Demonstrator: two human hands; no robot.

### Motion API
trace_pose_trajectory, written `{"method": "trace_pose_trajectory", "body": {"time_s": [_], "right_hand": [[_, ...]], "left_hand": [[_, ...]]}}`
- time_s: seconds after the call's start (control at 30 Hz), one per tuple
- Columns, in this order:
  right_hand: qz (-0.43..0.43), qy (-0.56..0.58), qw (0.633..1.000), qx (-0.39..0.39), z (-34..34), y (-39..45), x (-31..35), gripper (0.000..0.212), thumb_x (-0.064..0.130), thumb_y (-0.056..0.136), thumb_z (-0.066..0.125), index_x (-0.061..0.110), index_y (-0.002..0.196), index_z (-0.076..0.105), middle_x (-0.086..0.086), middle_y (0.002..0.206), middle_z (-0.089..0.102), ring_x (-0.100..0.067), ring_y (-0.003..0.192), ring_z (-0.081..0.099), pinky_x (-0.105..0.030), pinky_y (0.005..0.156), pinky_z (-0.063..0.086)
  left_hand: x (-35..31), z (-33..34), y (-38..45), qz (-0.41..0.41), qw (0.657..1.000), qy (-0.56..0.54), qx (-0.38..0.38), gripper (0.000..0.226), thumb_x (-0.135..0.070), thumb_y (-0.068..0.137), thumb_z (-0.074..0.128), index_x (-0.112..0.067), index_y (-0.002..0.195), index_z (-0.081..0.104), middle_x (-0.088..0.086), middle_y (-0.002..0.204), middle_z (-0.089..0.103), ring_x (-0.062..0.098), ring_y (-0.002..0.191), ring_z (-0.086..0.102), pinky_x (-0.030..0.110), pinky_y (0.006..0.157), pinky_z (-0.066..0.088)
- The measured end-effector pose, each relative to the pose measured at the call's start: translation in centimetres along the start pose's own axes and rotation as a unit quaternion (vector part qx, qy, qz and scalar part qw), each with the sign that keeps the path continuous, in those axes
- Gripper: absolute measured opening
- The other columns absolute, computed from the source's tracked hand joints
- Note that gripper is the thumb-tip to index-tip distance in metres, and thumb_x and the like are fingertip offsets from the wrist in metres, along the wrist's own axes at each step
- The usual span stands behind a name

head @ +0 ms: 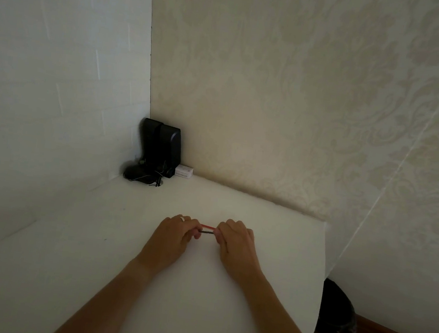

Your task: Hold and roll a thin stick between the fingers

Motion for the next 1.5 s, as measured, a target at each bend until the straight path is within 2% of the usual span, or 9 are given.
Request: {"method": "trace_pose_trajectory", "body": {"time_s": [0.27, 0.47, 0.6, 0.7, 0.9, 1.13, 1.23, 1.37, 1.5], "right_hand": [[-0.01, 0.006, 1.0, -0.01, -0.2, 0.0, 0.1, 0.026, 0.034, 0.099, 0.037, 0.022, 0.082, 0.053, 0.011, 0.08, 0.046, -0.01, 0.073, 0.035, -0.028, 0.069, 0.026], [0.031, 0.049, 0.998, 0.018, -0.5, 0.0, 0.0, 0.031, 0.042, 0.096, 0.024, 0.028, 0.075, 0.042, 0.013, 0.074, 0.042, -0.013, 0.073, 0.038, -0.031, 0.071, 0.028], [0.006, 0.049, 0.999, 0.016, -0.3, 0.1, 0.0, 0.03, 0.039, 0.098, 0.03, 0.025, 0.076, 0.046, 0.014, 0.073, 0.04, -0.012, 0.069, 0.036, -0.03, 0.068, 0.026], [-0.008, 0.037, 0.999, 0.02, -0.1, 0.1, -0.1, 0.029, 0.038, 0.098, 0.033, 0.024, 0.08, 0.05, 0.015, 0.077, 0.04, -0.012, 0.071, 0.036, -0.03, 0.067, 0.026], [-0.015, 0.035, 0.999, 0.01, -0.2, 0.1, -0.1, 0.031, 0.039, 0.098, 0.034, 0.021, 0.081, 0.054, 0.015, 0.079, 0.041, -0.013, 0.072, 0.036, -0.029, 0.067, 0.025], [-0.005, 0.05, 0.999, 0.006, -0.7, 0.1, 0.1, 0.033, 0.041, 0.098, 0.032, 0.022, 0.08, 0.053, 0.015, 0.078, 0.04, -0.014, 0.073, 0.037, -0.03, 0.067, 0.026], [0.038, 0.074, 0.996, 0.032, -0.8, 0.1, 0.3, 0.036, 0.045, 0.095, 0.027, 0.024, 0.074, 0.047, 0.009, 0.073, 0.047, -0.015, 0.072, 0.04, -0.03, 0.068, 0.028], [0.129, 0.147, 0.979, 0.05, -1.3, 0.5, 0.2, 0.036, 0.035, 0.094, 0.036, 0.015, 0.067, 0.048, -0.005, 0.067, 0.054, -0.019, 0.068, 0.049, -0.034, 0.071, 0.038], [0.18, 0.21, 0.96, 0.049, -1.9, 0.5, 0.7, 0.035, 0.026, 0.098, 0.044, 0.011, 0.066, 0.053, -0.003, 0.061, 0.052, -0.012, 0.058, 0.045, -0.023, 0.058, 0.035]], "left_hand": [[0.0, 0.0, -0.2, -0.035, 0.999, -0.017, 0.017, 0.024, -0.019, 0.097, 0.044, -0.029, 0.077, 0.053, -0.015, 0.062, 0.051, 0.004, 0.057, 0.049, 0.029, 0.058, 0.035], [-0.7, -0.8, 0.0, -0.013, 0.997, -0.072, -0.004, 0.019, -0.03, 0.085, 0.069, -0.031, 0.101, 0.059, -0.017, 0.095, 0.054, 0.001, 0.087, 0.055, 0.018, 0.074, 0.046], [-0.2, -0.8, -0.1, -0.025, 0.996, -0.081, -0.027, 0.016, -0.011, 0.081, 0.074, -0.023, 0.087, 0.064, -0.013, 0.083, 0.058, 0.007, 0.077, 0.058, 0.03, 0.067, 0.05], [-0.2, -0.7, -0.1, -0.029, 0.996, -0.083, -0.034, 0.016, -0.008, 0.08, 0.074, -0.021, 0.085, 0.068, -0.014, 0.08, 0.06, 0.006, 0.076, 0.058, 0.025, 0.066, 0.048], [-0.1, -0.5, -0.2, -0.03, 0.997, -0.076, -0.018, 0.011, -0.02, 0.085, 0.066, -0.021, 0.093, 0.074, -0.013, 0.078, 0.063, -0.002, 0.071, 0.055, 0.012, 0.065, 0.04], [0.0, -0.1, -0.4, -0.02, 0.999, -0.044, 0.019, 0.018, -0.022, 0.095, 0.051, -0.03, 0.083, 0.062, -0.014, 0.067, 0.055, 0.006, 0.063, 0.053, 0.027, 0.061, 0.045], [-0.7, -0.3, -0.1, -0.01, 1.0, -0.011, -0.007, 0.017, -0.025, 0.094, 0.047, -0.029, 0.08, 0.056, -0.01, 0.068, 0.054, 0.009, 0.063, 0.049, 0.03, 0.059, 0.039], [-1.4, -0.5, 0.3, 0.015, 0.999, -0.011, -0.04, 0.02, -0.033, 0.098, 0.049, -0.026, 0.099, 0.067, -0.011, 0.09, 0.06, 0.007, 0.081, 0.054, 0.028, 0.07, 0.043], [-1.3, -0.9, -0.1, 0.0, 0.997, -0.05, -0.054, 0.022, -0.038, 0.095, 0.054, -0.025, 0.101, 0.07, -0.01, 0.092, 0.062, 0.006, 0.086, 0.057, 0.026, 0.075, 0.048]]}}
Point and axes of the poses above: each hand's wrist, its own y-axis towards the middle knuckle, its own z-axis out of the palm, x = y × z, the point moved 3 cm from there along y, towards the middle knuckle
